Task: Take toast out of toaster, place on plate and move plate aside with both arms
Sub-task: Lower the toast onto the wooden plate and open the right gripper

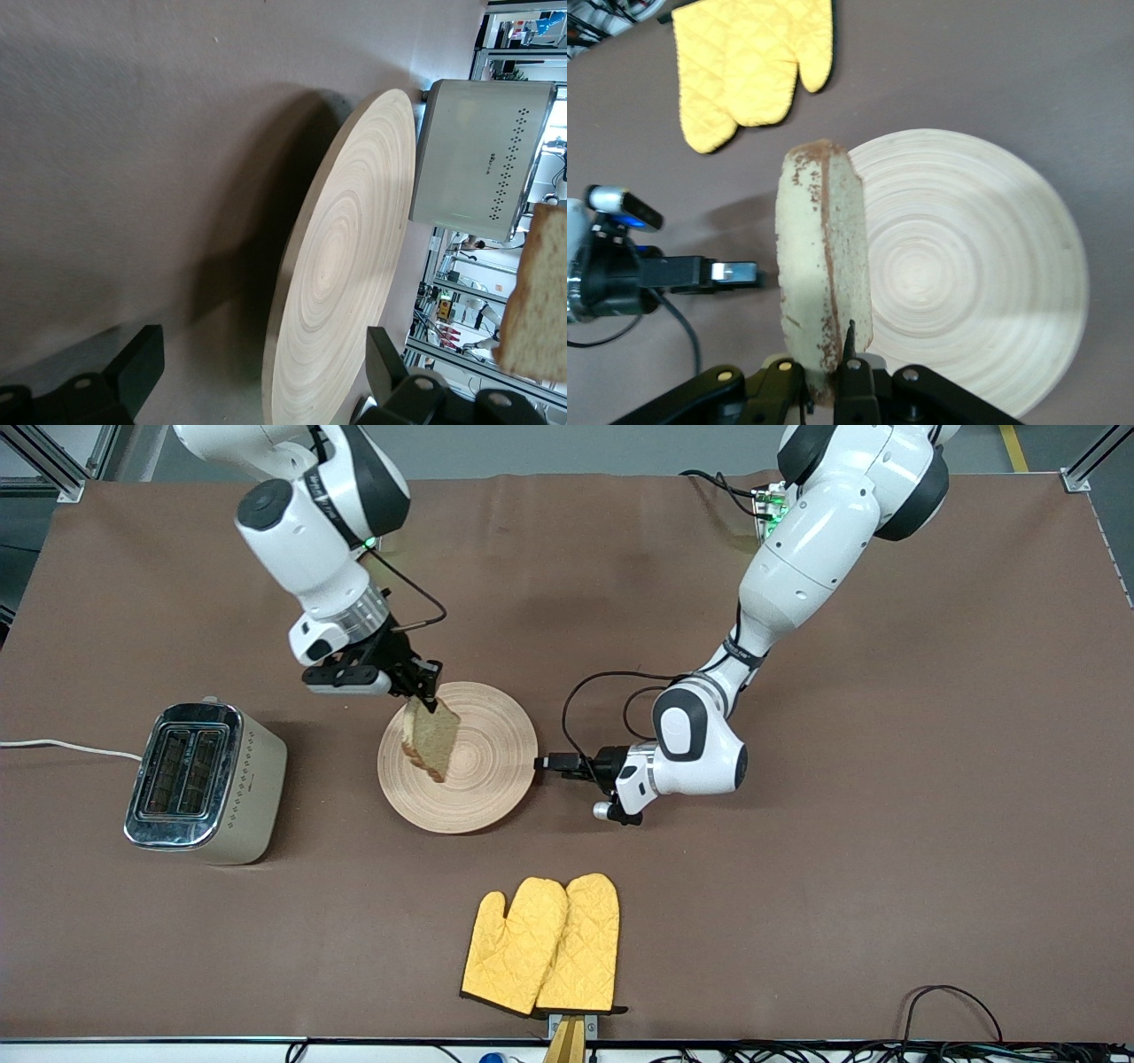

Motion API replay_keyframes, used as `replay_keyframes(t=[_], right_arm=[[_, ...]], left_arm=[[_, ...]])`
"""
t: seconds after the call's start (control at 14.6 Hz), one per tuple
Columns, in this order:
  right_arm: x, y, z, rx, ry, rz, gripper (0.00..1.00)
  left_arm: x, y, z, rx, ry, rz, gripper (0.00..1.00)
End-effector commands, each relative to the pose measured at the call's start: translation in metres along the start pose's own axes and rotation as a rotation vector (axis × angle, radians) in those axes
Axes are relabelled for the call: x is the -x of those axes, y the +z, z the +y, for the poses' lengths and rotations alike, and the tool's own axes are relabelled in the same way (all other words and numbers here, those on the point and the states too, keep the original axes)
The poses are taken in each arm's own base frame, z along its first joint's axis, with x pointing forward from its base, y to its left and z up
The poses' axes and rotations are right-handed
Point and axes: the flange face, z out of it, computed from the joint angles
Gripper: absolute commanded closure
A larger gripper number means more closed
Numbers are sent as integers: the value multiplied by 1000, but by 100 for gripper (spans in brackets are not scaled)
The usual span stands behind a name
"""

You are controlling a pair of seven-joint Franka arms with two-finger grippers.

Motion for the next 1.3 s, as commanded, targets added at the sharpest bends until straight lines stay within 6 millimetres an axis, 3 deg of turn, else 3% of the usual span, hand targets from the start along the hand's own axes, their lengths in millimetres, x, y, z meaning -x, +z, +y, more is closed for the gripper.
replay_keyframes(t=[0.0, 0.07, 0.48, 0.69, 0.96, 1.03, 1.1, 1.23], right_arm=[[12, 4, 4, -28, 66, 20, 54], [11, 8, 5, -27, 68, 23, 1], [1, 13, 16, -20, 60, 42, 0], [-9, 11, 27, -7, -18, 47, 0], [-19, 7, 34, -2, -42, 59, 0], [-34, 3, 47, 10, -71, 69, 0], [-57, -3, 72, 42, -111, 61, 0], [-111, -28, 140, 112, -243, -9, 0]], left_arm=[[-1, 20, 2, 14, 1, 36, 0], [1, 27, 7, 16, 5, 43, 1], [6, 36, 7, 0, 5, 58, 2], [10, 42, 9, -18, 12, 71, 12], [10, 42, 9, -21, 14, 72, 17], [10, 42, 9, -22, 15, 72, 22], [11, 44, 11, -23, 21, 69, 31], [11, 43, 12, -23, 23, 71, 55]])
